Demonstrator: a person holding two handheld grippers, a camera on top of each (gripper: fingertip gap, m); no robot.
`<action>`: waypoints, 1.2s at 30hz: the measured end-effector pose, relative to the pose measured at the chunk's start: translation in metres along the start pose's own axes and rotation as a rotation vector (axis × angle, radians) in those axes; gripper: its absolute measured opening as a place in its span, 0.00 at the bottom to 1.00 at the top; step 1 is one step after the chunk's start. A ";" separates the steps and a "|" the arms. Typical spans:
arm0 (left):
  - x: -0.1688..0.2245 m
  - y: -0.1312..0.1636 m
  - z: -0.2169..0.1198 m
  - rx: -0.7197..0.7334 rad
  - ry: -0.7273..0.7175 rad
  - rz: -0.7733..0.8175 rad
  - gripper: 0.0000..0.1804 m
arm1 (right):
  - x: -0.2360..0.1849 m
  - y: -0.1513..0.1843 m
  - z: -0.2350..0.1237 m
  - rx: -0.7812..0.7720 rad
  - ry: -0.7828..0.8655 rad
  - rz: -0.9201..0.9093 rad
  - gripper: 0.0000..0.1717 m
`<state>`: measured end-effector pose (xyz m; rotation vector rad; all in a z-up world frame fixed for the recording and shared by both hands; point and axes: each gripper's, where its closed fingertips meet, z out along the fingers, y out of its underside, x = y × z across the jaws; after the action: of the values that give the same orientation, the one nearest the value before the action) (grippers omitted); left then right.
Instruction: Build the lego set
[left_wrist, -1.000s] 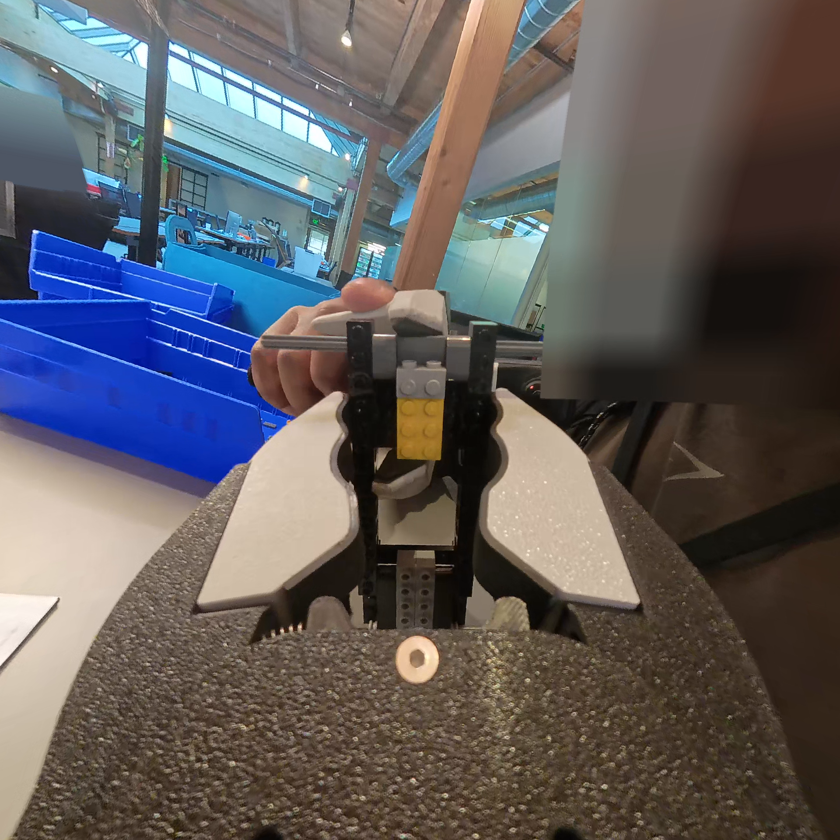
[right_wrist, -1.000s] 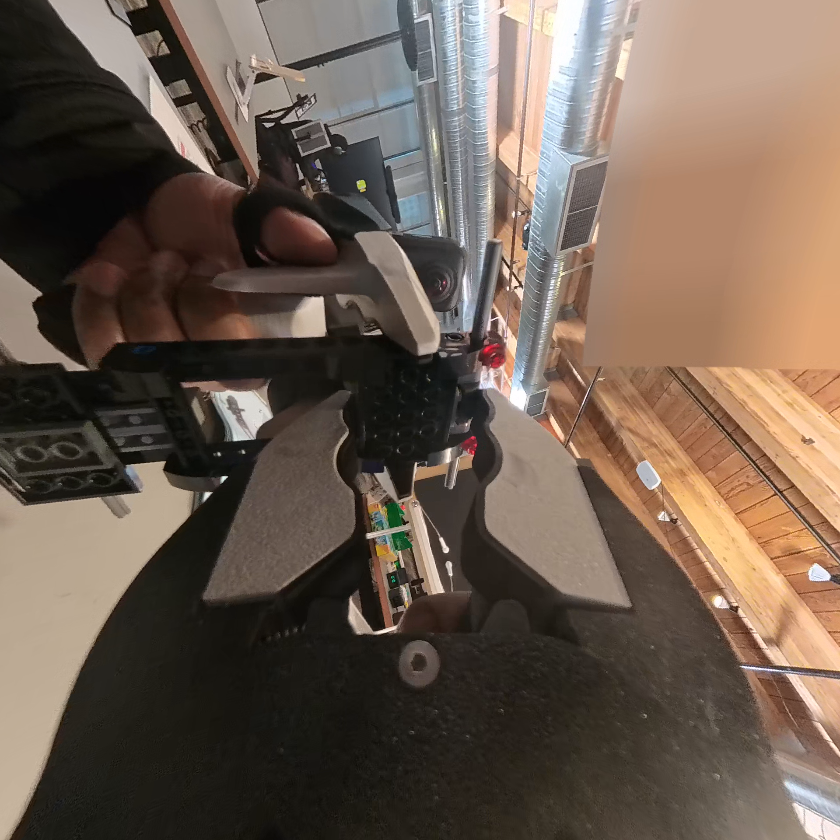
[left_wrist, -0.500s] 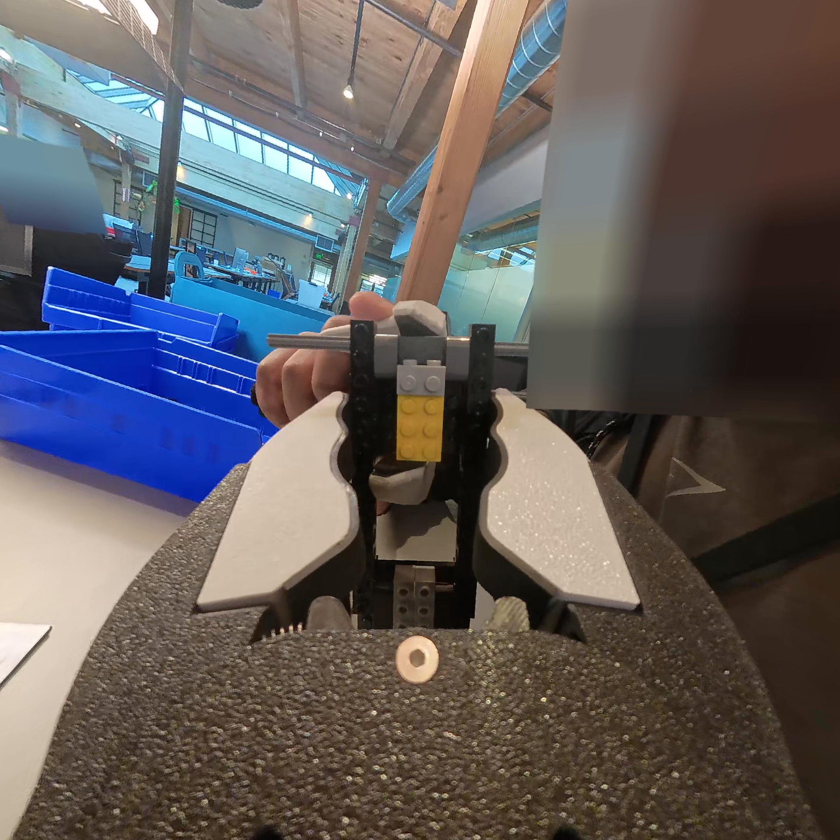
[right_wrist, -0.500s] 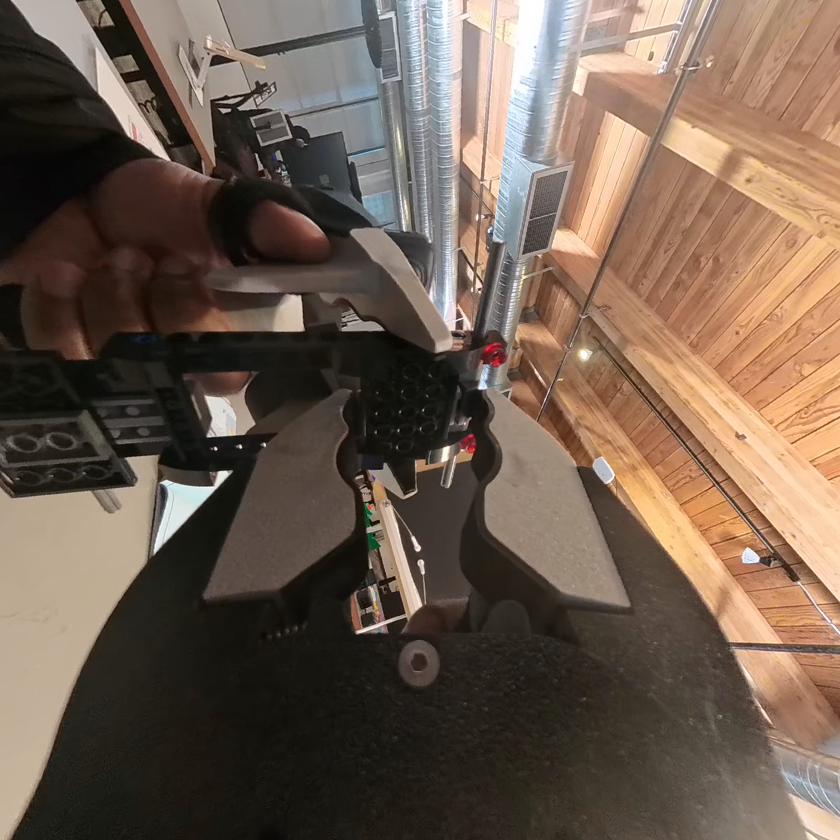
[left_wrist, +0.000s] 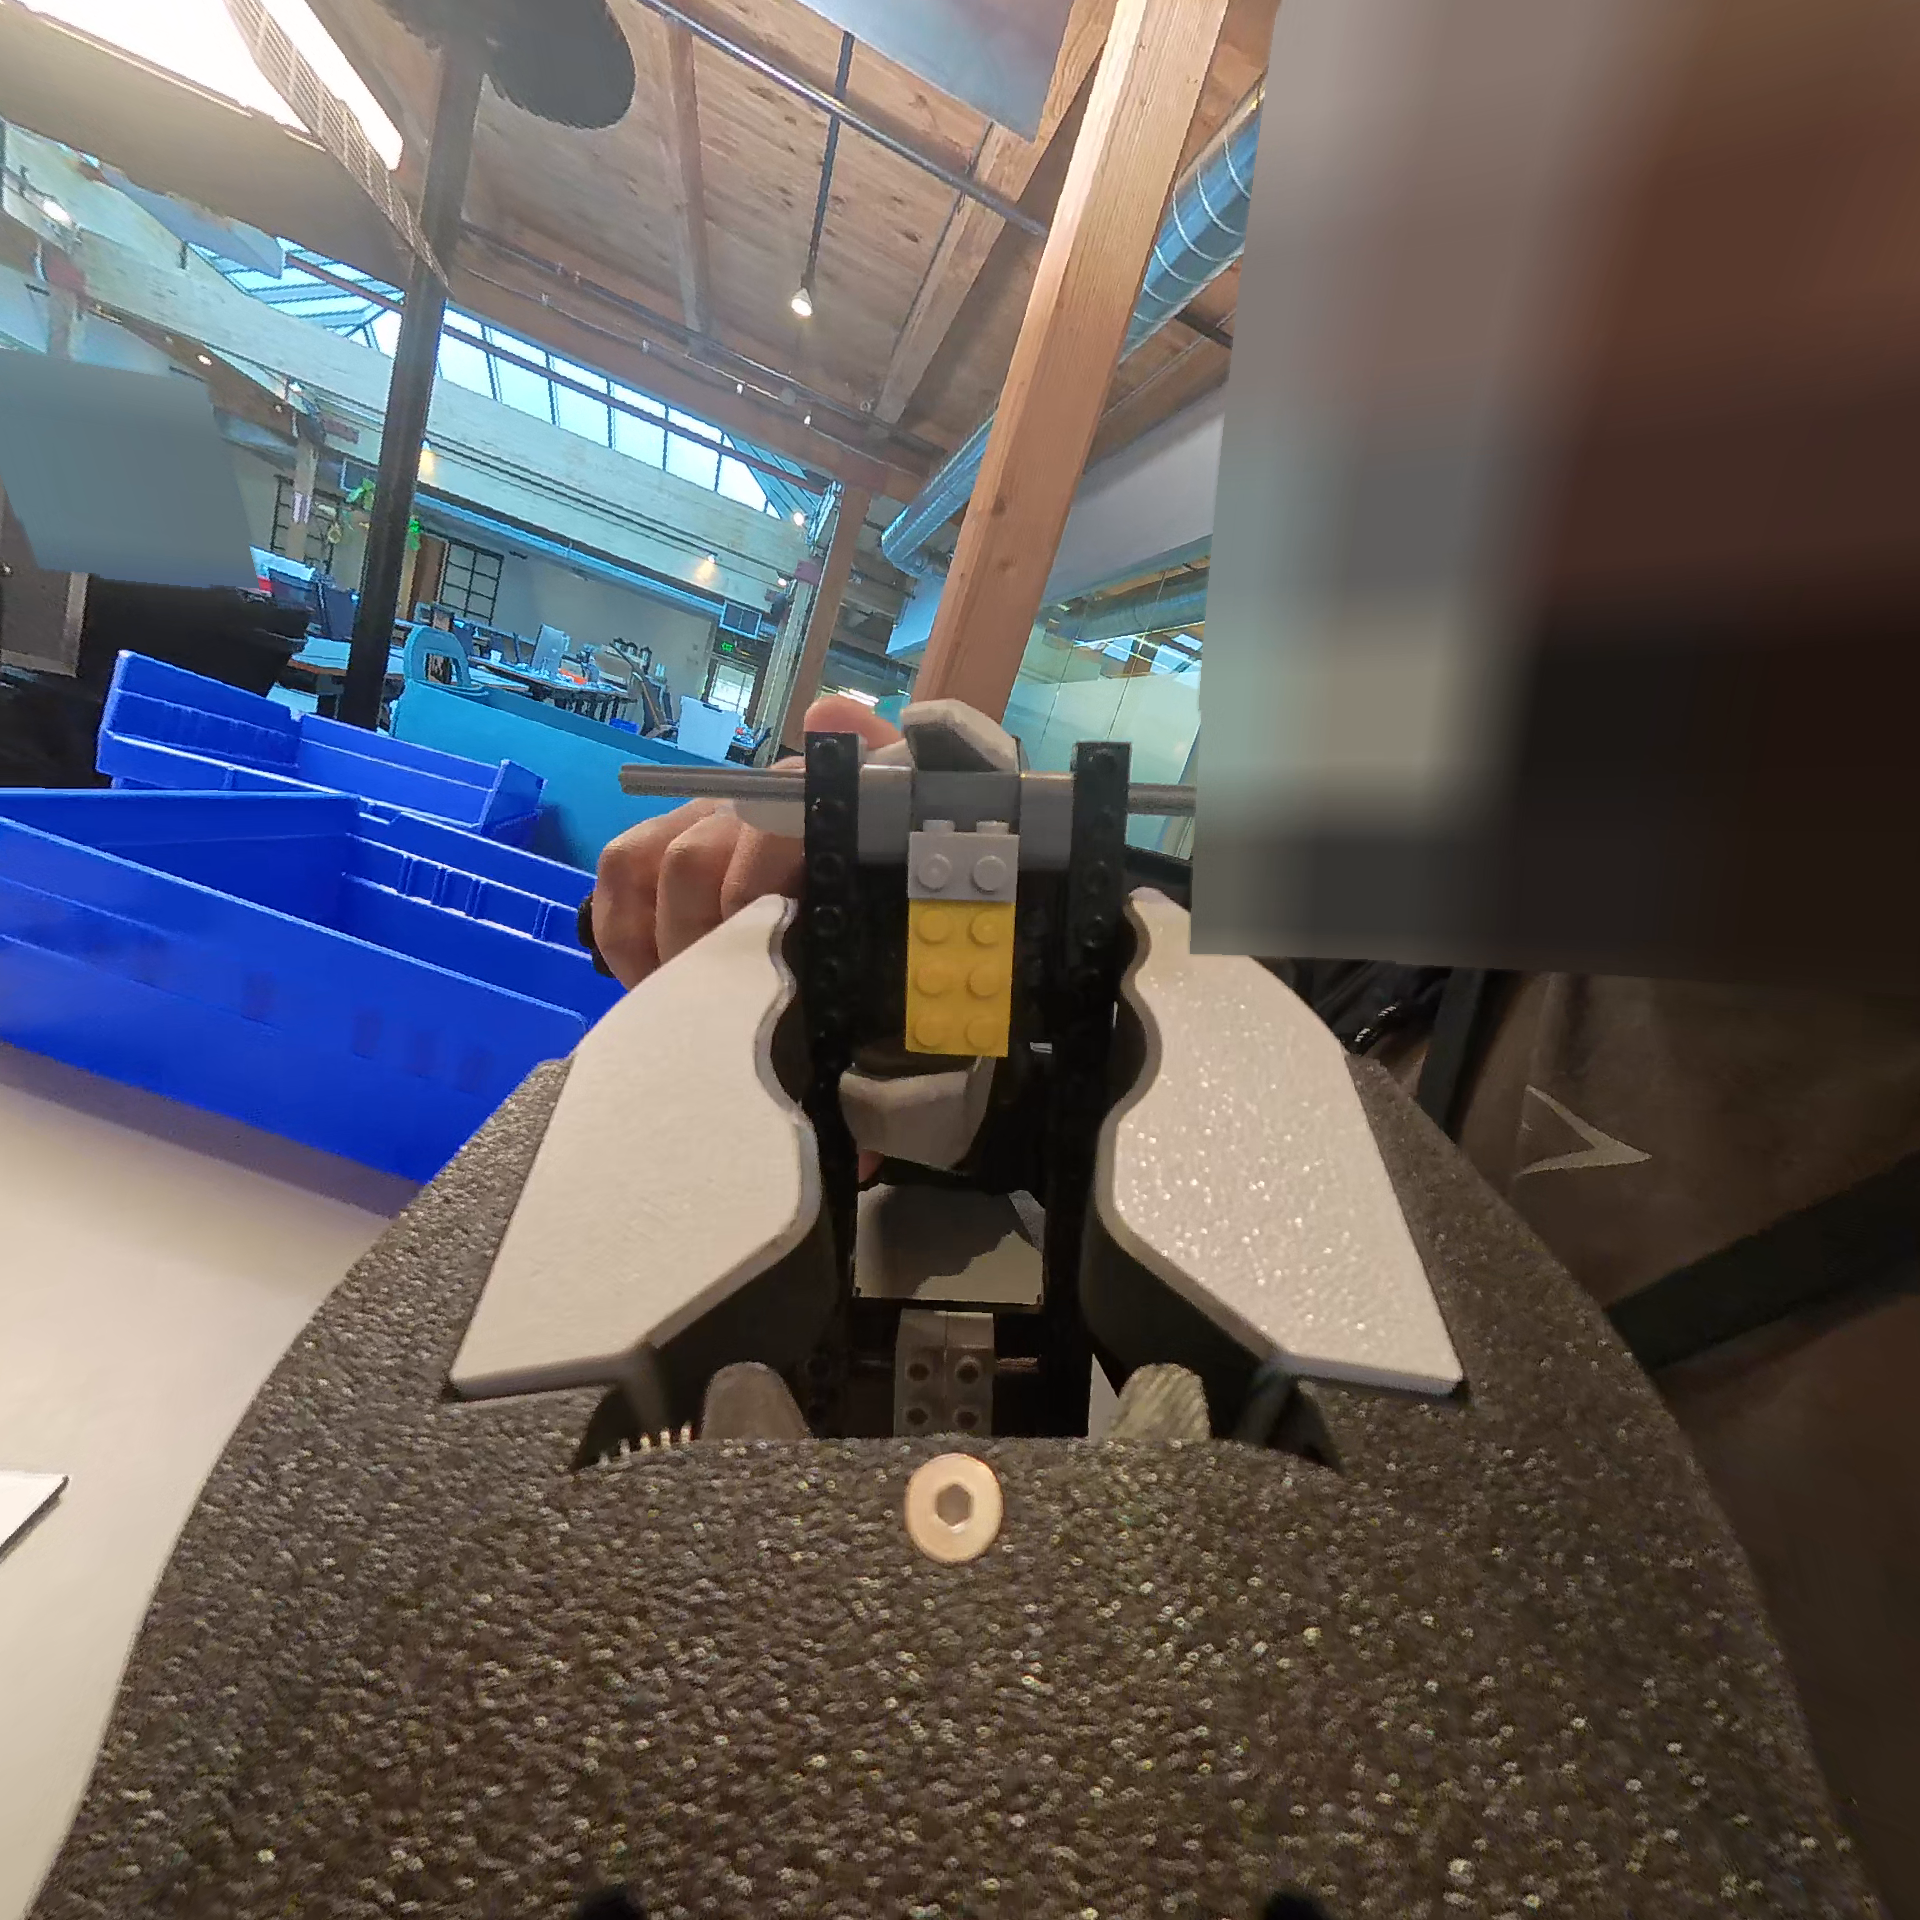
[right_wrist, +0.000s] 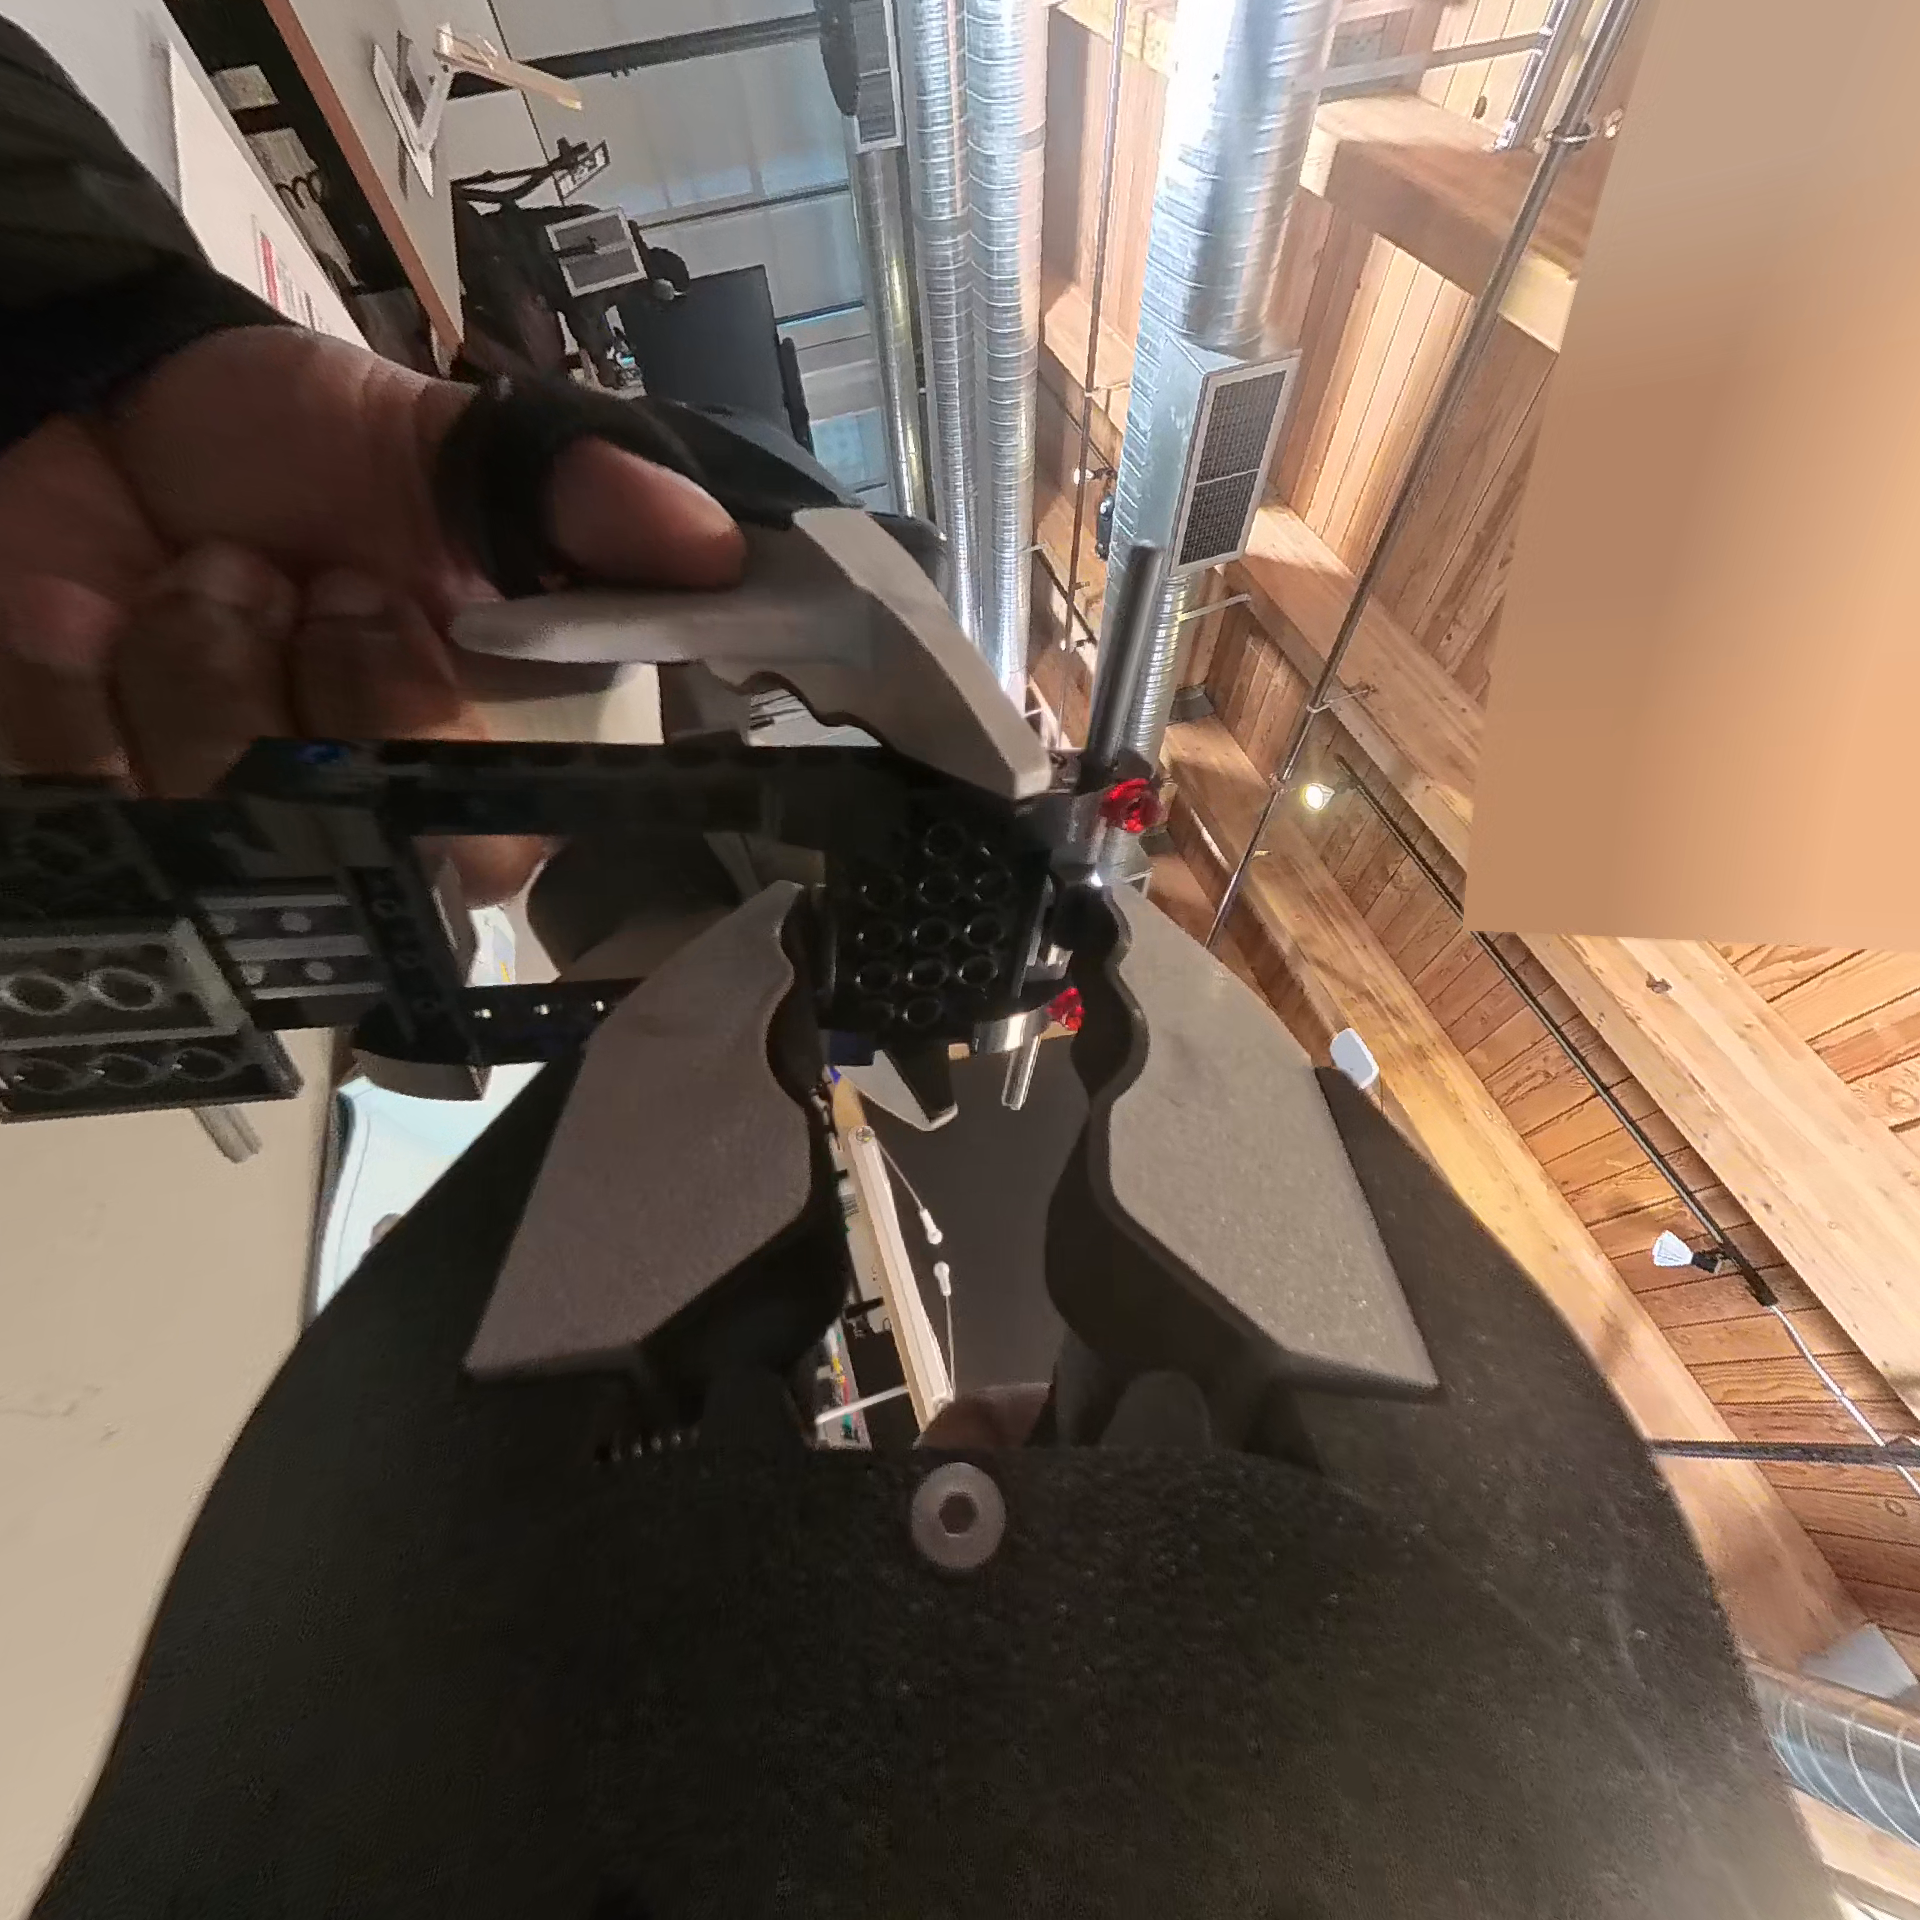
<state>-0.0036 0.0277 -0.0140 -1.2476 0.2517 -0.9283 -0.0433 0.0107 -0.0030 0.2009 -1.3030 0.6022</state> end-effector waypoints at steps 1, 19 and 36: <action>0.000 0.000 0.000 0.003 -0.001 0.001 0.31 | 0.000 0.000 0.000 -0.003 0.002 -0.005 0.27; 0.002 0.001 0.000 -0.018 0.004 0.029 0.31 | 0.000 -0.005 -0.001 0.028 0.043 -0.011 0.27; -0.001 0.002 -0.005 -0.027 0.018 -0.017 0.31 | -0.004 -0.006 -0.007 0.069 -0.127 0.125 0.36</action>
<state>-0.0069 0.0251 -0.0176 -1.2684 0.2689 -0.9540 -0.0348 0.0071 -0.0077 0.2184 -1.4256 0.7513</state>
